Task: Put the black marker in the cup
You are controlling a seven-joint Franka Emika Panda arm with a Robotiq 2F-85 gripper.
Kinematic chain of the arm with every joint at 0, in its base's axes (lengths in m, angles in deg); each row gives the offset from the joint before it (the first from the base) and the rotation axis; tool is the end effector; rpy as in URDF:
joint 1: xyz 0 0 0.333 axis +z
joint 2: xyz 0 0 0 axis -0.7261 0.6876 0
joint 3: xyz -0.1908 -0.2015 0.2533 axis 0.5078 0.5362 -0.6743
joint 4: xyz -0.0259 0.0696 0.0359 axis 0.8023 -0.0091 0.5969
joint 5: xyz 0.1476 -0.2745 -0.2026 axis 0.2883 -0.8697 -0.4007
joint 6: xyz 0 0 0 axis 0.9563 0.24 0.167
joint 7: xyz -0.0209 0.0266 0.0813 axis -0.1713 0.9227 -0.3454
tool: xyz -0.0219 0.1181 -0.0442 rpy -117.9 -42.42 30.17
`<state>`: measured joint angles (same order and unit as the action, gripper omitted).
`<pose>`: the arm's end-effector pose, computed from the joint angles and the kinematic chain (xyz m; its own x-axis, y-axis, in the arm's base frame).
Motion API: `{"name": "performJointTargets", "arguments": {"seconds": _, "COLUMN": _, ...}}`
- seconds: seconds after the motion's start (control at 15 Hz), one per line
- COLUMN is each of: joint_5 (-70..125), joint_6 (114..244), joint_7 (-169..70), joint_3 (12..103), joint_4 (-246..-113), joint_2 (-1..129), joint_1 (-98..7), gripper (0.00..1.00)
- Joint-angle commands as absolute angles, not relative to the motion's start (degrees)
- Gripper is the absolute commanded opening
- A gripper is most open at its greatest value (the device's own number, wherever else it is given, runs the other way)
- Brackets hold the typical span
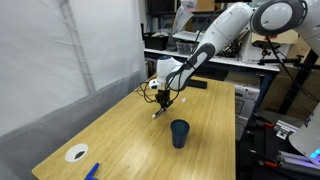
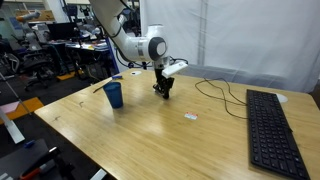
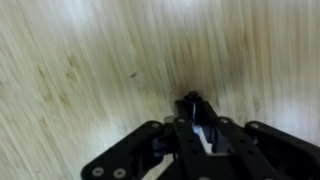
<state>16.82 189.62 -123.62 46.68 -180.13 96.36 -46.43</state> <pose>0.7183 0.0777 0.1663 0.0923 0.9955 -0.0235 0.9927 -0.0901 0.0807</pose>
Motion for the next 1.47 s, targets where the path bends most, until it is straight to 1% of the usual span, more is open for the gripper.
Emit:
{"name": "performJointTargets", "arguments": {"seconds": 0.0, "joint_5": 16.3, "joint_6": 191.3, "joint_7": -122.0, "joint_3": 46.9, "joint_4": -183.2, "joint_2": 92.3, "joint_1": -46.3, "gripper": 0.05}}
{"name": "performJointTargets", "arguments": {"seconds": 0.33, "joint_5": 14.9, "joint_6": 187.5, "joint_7": -120.0, "joint_3": 48.6, "joint_4": -184.3, "joint_2": 87.3, "joint_1": -44.7, "gripper": 0.05}}
{"name": "performJointTargets", "arguments": {"seconds": 0.47, "joint_5": 12.8, "joint_6": 183.8, "joint_7": -117.5, "joint_3": 50.3, "joint_4": -185.3, "joint_2": 85.1, "joint_1": -43.0, "gripper": 0.05}}
{"name": "performJointTargets", "arguments": {"seconds": 0.8, "joint_5": -0.2, "joint_6": 173.8, "joint_7": -103.8, "joint_3": 54.7, "joint_4": -188.3, "joint_2": 79.2, "joint_1": -35.4, "gripper": 0.05}}
{"name": "performJointTargets", "arguments": {"seconds": 1.07, "joint_5": -8.8, "joint_6": 163.2, "joint_7": -96.4, "joint_3": 53.1, "joint_4": -188.4, "joint_2": 76.1, "joint_1": -32.2, "gripper": 0.05}}
{"name": "performJointTargets", "arguments": {"seconds": 1.4, "joint_5": -14.9, "joint_6": 153.8, "joint_7": -93.6, "joint_3": 50.2, "joint_4": -188.4, "joint_2": 75.2, "joint_1": -31.6, "gripper": 0.05}}
